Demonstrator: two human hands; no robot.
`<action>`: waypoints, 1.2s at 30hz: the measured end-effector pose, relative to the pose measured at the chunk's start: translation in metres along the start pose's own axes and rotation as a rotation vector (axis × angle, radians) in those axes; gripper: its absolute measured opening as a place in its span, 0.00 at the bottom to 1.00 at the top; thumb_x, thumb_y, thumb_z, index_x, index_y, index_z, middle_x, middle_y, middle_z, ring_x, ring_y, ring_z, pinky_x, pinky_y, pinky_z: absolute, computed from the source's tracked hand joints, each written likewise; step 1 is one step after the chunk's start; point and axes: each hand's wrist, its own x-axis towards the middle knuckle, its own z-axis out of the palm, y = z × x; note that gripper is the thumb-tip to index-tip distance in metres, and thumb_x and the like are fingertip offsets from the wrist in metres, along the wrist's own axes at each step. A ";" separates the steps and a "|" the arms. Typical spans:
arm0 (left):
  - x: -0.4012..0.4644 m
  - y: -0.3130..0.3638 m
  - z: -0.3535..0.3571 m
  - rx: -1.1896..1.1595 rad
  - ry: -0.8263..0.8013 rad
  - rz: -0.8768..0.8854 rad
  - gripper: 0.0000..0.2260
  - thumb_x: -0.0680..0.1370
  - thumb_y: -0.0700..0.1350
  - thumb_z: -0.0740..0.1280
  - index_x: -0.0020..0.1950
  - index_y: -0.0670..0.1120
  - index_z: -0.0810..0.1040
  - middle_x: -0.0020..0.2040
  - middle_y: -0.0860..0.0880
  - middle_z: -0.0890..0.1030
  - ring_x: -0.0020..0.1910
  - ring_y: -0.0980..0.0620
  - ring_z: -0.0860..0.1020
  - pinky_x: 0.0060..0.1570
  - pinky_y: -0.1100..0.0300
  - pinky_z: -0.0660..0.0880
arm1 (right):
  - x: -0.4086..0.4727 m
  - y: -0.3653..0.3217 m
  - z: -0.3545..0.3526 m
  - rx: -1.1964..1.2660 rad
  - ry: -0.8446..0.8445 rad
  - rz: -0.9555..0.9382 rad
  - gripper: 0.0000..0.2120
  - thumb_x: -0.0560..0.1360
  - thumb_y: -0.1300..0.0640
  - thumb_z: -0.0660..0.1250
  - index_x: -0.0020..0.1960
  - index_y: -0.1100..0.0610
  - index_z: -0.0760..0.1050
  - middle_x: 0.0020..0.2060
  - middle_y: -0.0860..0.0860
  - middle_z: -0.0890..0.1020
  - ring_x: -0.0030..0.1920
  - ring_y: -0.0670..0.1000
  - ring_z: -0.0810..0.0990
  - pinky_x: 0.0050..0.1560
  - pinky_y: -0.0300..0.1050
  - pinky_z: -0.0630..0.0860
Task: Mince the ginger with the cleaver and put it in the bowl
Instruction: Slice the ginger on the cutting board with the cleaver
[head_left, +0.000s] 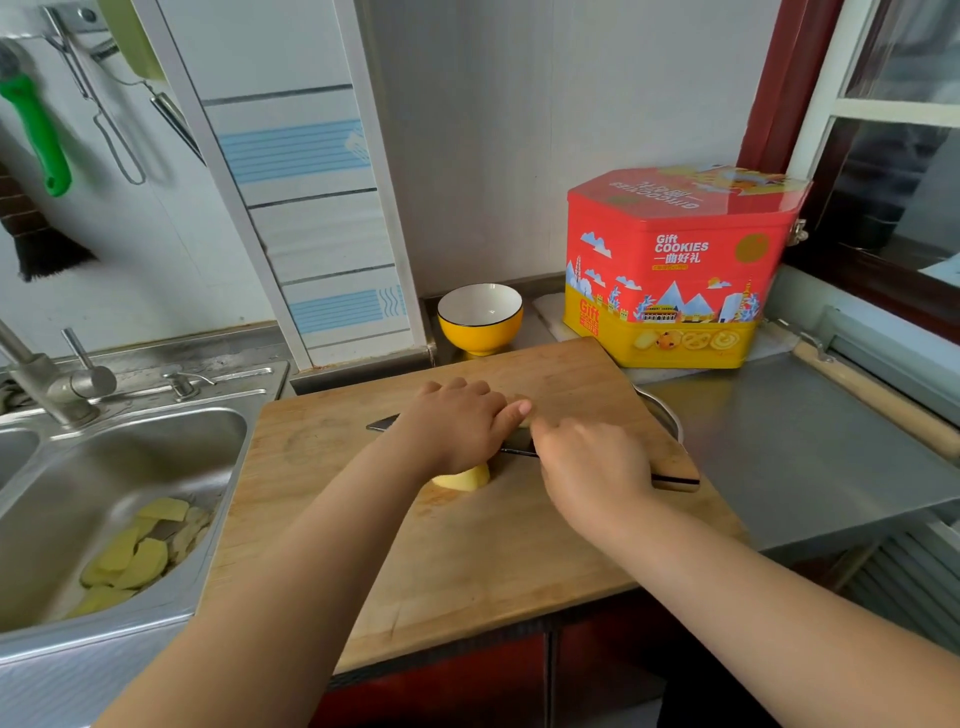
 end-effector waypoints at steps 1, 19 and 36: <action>0.004 0.003 -0.003 0.001 -0.050 0.001 0.29 0.80 0.62 0.38 0.61 0.52 0.74 0.54 0.49 0.76 0.58 0.47 0.71 0.63 0.46 0.65 | 0.000 0.000 0.000 0.001 0.000 0.001 0.19 0.81 0.63 0.58 0.71 0.54 0.66 0.53 0.53 0.80 0.50 0.57 0.81 0.32 0.45 0.63; -0.050 -0.027 0.079 -0.366 0.761 0.012 0.10 0.80 0.51 0.60 0.49 0.47 0.77 0.48 0.51 0.76 0.44 0.52 0.74 0.39 0.56 0.74 | 0.033 0.009 -0.022 0.359 -0.356 0.026 0.16 0.82 0.49 0.59 0.62 0.58 0.74 0.43 0.52 0.76 0.34 0.48 0.72 0.30 0.40 0.66; -0.040 -0.024 0.078 -0.415 0.640 -0.081 0.03 0.77 0.43 0.68 0.49 0.46 0.79 0.50 0.50 0.76 0.47 0.50 0.74 0.42 0.59 0.71 | 0.042 -0.003 -0.034 0.579 -0.607 0.168 0.16 0.81 0.56 0.59 0.66 0.60 0.72 0.37 0.58 0.78 0.32 0.54 0.74 0.29 0.41 0.74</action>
